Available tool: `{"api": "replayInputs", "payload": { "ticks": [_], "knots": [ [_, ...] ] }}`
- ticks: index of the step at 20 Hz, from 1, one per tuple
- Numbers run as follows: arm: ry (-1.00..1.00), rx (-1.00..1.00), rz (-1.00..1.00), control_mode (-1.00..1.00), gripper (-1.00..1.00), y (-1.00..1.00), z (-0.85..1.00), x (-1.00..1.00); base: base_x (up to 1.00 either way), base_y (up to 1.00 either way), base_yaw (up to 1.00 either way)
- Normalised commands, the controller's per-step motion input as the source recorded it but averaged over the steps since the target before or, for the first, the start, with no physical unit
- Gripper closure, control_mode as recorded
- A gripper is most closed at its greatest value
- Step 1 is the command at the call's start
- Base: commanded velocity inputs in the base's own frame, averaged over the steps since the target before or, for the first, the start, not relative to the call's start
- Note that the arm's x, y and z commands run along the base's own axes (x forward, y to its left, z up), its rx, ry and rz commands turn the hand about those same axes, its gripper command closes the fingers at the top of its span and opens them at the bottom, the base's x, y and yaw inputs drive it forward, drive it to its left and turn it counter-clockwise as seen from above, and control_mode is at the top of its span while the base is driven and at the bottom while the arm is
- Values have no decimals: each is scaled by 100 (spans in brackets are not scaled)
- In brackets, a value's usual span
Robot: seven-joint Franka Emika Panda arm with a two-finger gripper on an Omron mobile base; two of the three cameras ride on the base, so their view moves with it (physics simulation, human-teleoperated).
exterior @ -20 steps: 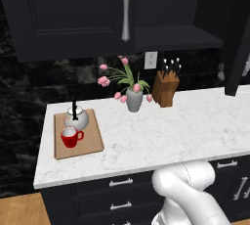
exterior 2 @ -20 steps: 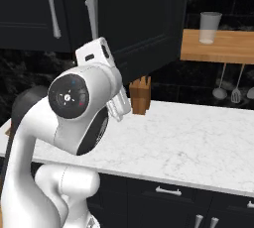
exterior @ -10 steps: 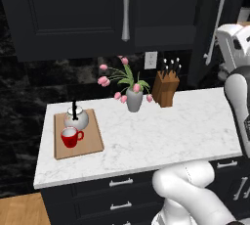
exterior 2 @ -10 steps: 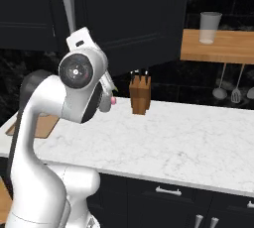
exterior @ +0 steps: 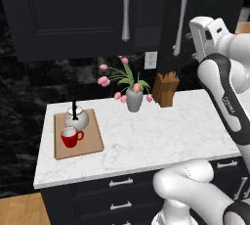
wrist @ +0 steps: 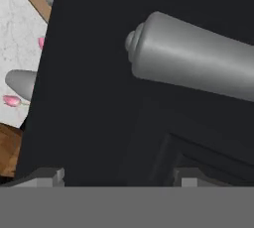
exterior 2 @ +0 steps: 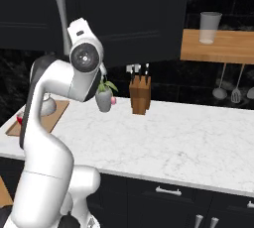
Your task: Pick the kettle from the counter and place it on the tray. Then pick the mug from the cabinet and place it on the tray. Then close the cabinet doors.
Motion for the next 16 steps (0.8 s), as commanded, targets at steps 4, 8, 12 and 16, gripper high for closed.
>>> {"api": "replayInputs", "payload": {
  "ticks": [4, 8, 12, 16],
  "knots": [
    [15, 2, 0, -100, -100, 33, -5, 97, 0, 0, 0],
    [26, 0, -11, -100, -100, 17, -2, 86, 0, 0, 0],
    [27, 0, -21, -100, -100, 10, 0, 65, 0, 0, 0],
    [31, 0, -27, -100, -100, 1, -9, 55, 0, 0, 0]
  ]
}}
